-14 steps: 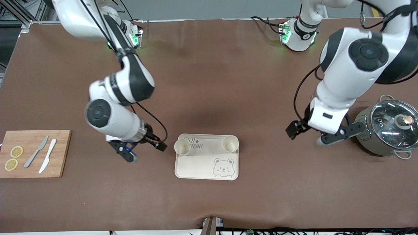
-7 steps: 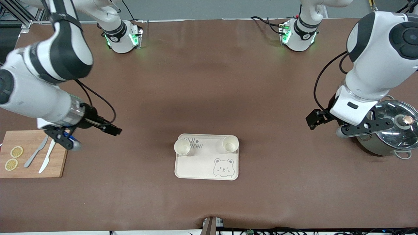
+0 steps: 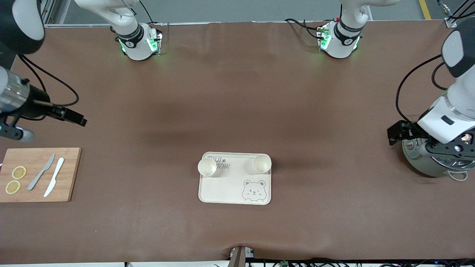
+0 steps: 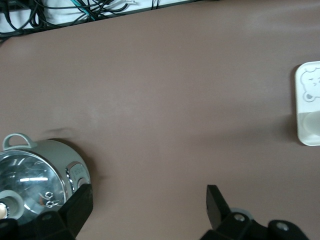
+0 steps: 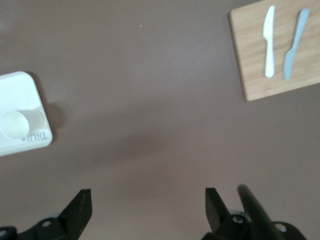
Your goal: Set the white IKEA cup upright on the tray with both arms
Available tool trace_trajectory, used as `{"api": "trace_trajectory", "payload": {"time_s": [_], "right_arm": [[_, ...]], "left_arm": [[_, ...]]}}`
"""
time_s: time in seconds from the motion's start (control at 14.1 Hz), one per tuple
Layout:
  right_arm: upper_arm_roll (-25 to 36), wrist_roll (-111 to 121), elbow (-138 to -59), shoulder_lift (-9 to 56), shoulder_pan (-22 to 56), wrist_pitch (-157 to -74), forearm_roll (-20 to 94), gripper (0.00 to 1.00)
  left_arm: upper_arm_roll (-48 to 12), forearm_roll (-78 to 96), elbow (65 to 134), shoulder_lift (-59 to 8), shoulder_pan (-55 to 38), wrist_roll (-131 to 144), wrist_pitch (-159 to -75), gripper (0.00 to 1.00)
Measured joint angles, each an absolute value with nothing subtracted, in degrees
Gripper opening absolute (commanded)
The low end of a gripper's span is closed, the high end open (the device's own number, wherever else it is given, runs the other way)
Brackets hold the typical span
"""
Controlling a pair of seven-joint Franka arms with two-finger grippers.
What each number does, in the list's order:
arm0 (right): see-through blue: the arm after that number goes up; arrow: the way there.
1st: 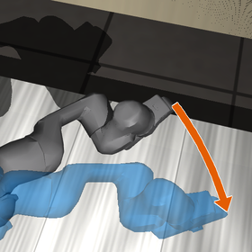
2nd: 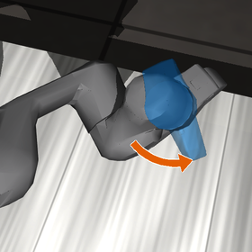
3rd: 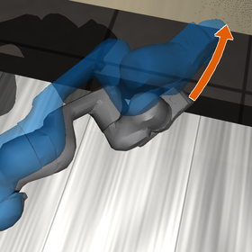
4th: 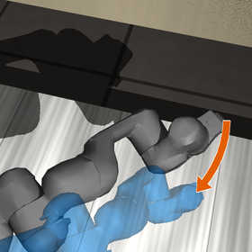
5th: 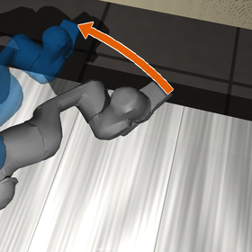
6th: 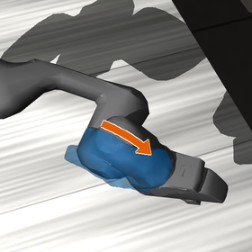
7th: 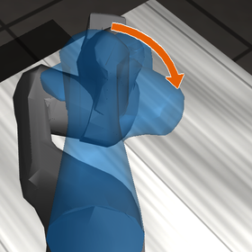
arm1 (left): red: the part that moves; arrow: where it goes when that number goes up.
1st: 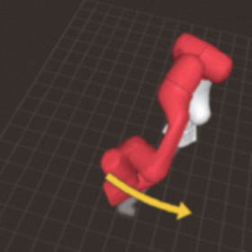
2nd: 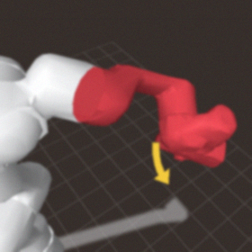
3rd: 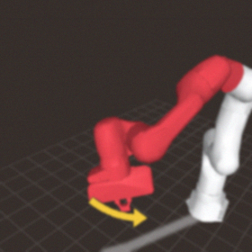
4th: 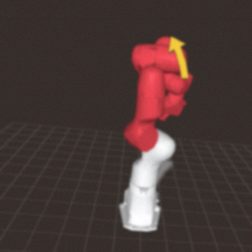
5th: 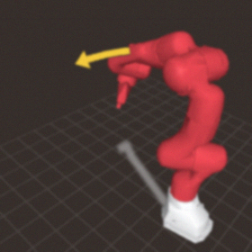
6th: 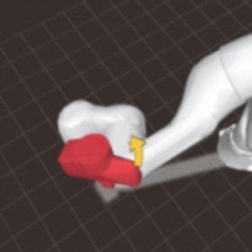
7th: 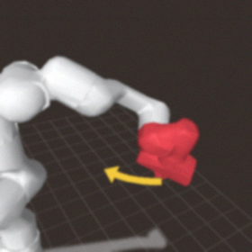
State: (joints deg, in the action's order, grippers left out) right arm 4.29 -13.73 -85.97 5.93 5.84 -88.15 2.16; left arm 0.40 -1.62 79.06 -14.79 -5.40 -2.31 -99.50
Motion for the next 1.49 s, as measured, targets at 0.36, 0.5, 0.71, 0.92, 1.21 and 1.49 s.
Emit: {"api": "trace_trajectory", "payload": {"time_s": [0.36, 0.5, 0.71, 0.92, 1.21, 1.49], "right_arm": [[4.3, -3.3, -86.6, -0.5, 3.9, -84.0, 0.8, 1.00], [4.3, 0.1, -87.3, -2.1, 3.1, -83.8, 0.7, 1.00], [4.3, 5.6, -87.5, -2.5, 0.9, -84.1, 0.6, 1.00], [4.2, 6.6, -87.3, -2.5, 0.1, -84.7, 0.6, 1.00], [3.3, 6.6, -87.3, -2.5, 0.1, -83.1, 0.6, 1.00], [3.1, 6.6, -87.2, -2.5, 0.1, -82.8, -1.4, 1.00]], "left_arm": [[0.3, 3.4, 78.9, -13.9, -1.4, -2.8, -95.6, 1.00], [-0.3, 3.0, 78.8, -13.3, -1.8, -2.8, -94.8, 1.00], [-0.7, 2.9, 78.8, -13.0, -2.3, -2.8, -93.8, 1.00], [-0.8, 2.9, 78.8, -13.0, -2.3, -2.8, -92.9, 1.00], [-1.0, 2.9, 78.8, -13.0, -2.6, -2.8, -92.0, 1.00], [-0.7, 2.3, 78.8, -11.7, -4.9, -2.7, -91.8, 1.00]]}}
